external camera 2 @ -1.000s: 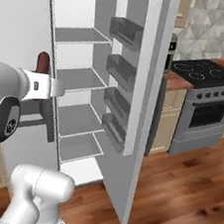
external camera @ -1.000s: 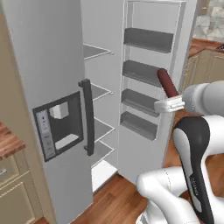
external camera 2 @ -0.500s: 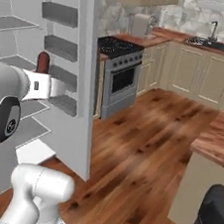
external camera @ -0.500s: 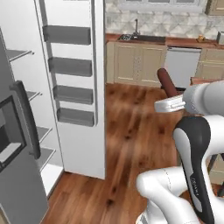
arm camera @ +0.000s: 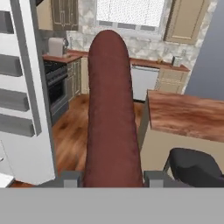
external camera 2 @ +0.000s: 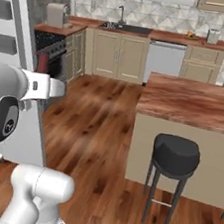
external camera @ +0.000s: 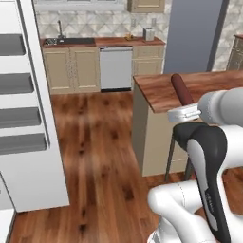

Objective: Retrieve the sausage and cheese from the fridge and place them on the cutting board on the counter.

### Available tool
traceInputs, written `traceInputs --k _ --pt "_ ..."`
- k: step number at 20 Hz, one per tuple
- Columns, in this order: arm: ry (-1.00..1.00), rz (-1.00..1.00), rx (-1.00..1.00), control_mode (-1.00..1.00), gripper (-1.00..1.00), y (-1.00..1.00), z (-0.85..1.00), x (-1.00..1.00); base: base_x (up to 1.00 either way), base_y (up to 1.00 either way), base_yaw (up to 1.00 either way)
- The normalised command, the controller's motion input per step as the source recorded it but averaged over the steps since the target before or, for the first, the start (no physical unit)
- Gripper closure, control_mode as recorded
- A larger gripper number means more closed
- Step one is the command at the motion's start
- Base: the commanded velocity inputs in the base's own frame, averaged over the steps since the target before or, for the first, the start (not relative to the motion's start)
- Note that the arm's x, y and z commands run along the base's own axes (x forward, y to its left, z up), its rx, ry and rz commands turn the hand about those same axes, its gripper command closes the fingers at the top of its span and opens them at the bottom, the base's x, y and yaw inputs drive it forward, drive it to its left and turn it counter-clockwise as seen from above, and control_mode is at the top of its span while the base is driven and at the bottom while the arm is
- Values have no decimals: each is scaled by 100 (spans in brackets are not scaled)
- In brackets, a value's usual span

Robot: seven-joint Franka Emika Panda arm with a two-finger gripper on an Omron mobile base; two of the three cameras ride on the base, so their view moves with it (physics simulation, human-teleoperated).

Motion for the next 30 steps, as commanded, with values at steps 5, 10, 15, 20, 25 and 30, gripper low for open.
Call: traceInputs --k 5,10,15,20,25,30 --pt "0 0 0 100 100 0 0 0 54 7 -25" --pt "0 0 0 100 100 0 0 0 83 36 0" --pt "0 0 0 100 100 0 0 0 100 50 0" --pt "0 0 0 100 100 0 0 0 100 32 1" --pt "0 0 0 100 100 0 0 0 100 11 5" --pt "0 0 0 100 100 0 0 0 100 30 5"
